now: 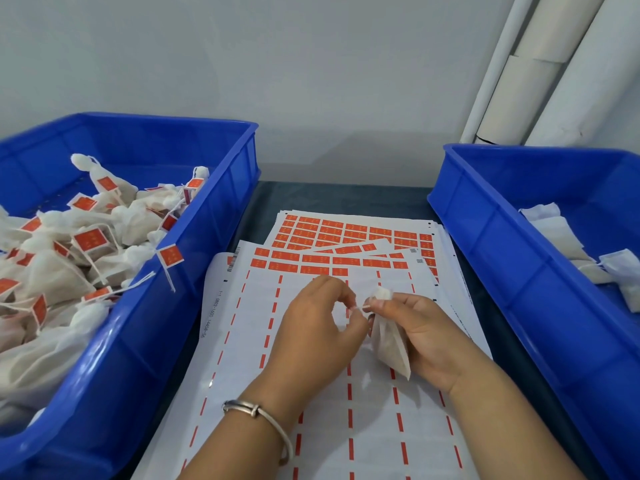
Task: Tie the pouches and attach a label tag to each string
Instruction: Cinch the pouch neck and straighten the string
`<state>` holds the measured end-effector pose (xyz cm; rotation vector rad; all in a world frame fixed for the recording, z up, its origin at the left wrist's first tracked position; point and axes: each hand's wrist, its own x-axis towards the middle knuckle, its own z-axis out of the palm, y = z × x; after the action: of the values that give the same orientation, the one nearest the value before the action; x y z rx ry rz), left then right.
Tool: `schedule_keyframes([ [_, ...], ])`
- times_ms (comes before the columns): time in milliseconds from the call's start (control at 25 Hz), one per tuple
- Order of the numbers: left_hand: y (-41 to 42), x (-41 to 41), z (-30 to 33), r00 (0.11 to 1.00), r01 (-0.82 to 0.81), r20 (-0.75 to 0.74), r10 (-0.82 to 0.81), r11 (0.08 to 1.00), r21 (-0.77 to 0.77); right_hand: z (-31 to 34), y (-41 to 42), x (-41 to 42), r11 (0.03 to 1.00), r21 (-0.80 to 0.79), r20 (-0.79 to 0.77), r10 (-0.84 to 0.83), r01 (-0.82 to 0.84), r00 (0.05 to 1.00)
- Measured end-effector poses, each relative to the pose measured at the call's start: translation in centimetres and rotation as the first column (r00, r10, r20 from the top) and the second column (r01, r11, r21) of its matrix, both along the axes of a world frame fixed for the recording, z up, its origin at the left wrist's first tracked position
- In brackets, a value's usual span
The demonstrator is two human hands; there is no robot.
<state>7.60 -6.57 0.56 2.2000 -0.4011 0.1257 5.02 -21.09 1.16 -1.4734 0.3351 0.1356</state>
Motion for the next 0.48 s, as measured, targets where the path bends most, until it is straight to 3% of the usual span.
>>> schedule_keyframes([
  [160,0.3,0.14,0.08,0.997,0.003,-0.071,-0.012,0.992,-0.127,-0.01,0.02,0.07,1.0,0.0,-0.012,-0.001,0.001,1.0],
  [320,-0.08,0.05,0.16,0.993,0.106,0.038,-0.108,0.994,0.038,0.12,0.07,0.04,0.999,0.033,0.04,0.018,-0.019,0.999],
  [480,0.15,0.18,-0.01,0.99,0.062,0.128,-0.064,0.998,0.021,0.15,0.11,0.12,0.999,0.018,0.057,0.034,-0.035,0.998],
])
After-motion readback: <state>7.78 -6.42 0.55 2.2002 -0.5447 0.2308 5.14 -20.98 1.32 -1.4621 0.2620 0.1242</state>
